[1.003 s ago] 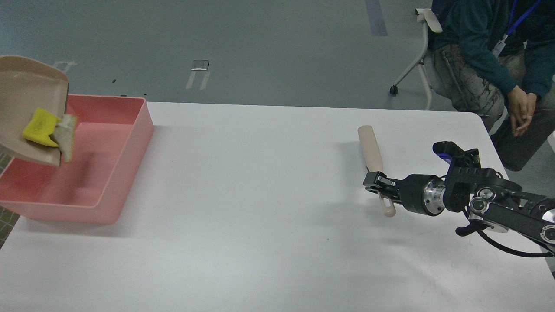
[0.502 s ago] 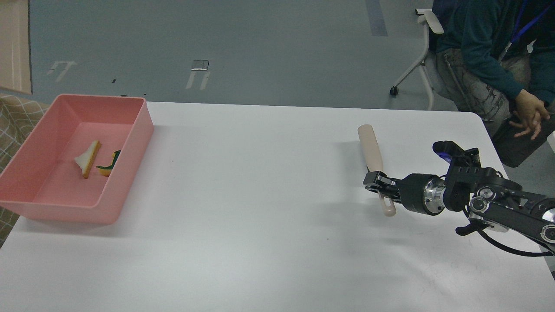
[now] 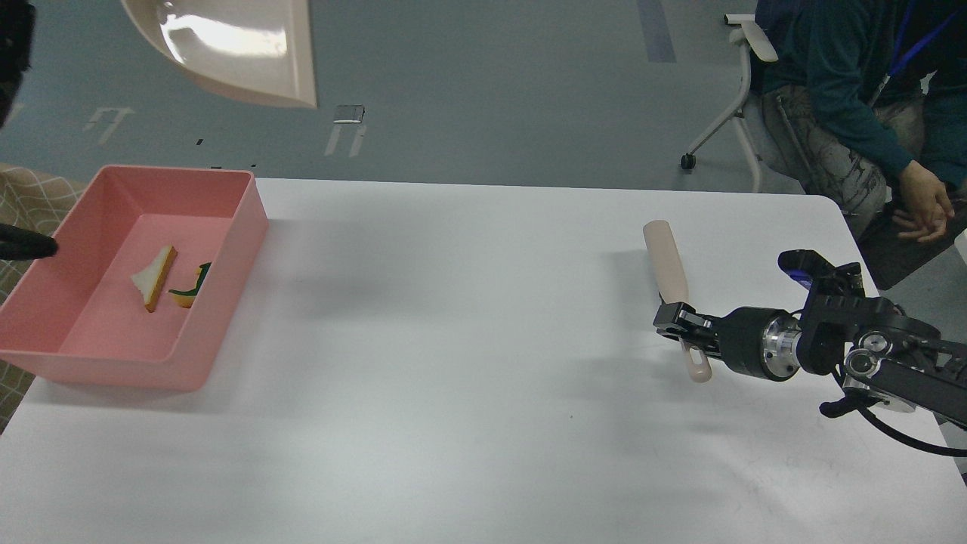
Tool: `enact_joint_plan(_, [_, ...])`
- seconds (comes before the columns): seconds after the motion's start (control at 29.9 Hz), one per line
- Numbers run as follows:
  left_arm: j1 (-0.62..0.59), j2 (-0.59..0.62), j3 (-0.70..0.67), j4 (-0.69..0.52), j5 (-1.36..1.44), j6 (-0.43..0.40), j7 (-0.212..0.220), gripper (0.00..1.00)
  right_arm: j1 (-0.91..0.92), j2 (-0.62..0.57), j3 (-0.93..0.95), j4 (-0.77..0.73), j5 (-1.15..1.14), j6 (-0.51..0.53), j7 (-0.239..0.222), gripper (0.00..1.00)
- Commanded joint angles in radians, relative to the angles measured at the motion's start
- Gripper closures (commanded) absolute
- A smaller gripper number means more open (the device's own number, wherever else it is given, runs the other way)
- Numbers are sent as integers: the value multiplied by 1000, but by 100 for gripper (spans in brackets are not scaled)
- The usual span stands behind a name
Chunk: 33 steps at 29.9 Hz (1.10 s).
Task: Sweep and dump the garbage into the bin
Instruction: 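Lower the empty dustpan back onto the table with the left gripper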
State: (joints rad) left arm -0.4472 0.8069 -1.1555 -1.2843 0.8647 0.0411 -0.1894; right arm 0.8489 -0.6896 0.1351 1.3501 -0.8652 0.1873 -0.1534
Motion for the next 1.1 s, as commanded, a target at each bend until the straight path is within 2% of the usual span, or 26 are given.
enact_joint_plan(0.0, [4, -106, 87, -6, 5, 54, 11, 100, -10, -1, 1, 0, 0, 0, 0, 100])
enact_joint_plan(0.23, [10, -212, 325, -1, 5, 215, -5, 100, -13, -1, 1, 0, 0, 0, 0, 100])
enact_joint_plan(0.33, [54, -251, 395, 0, 10, 272, -28, 100, -11, -1, 1, 0, 0, 0, 0, 100])
enact_joint_plan(0.57, [163, -334, 412, 25, 118, 318, -36, 100, -11, -2, 1, 21, 3, 3, 2, 100])
enact_joint_plan(1.07, [222, -357, 421, 46, 137, 325, -42, 100, -8, -27, 0, 52, 3, 89, 34, 100])
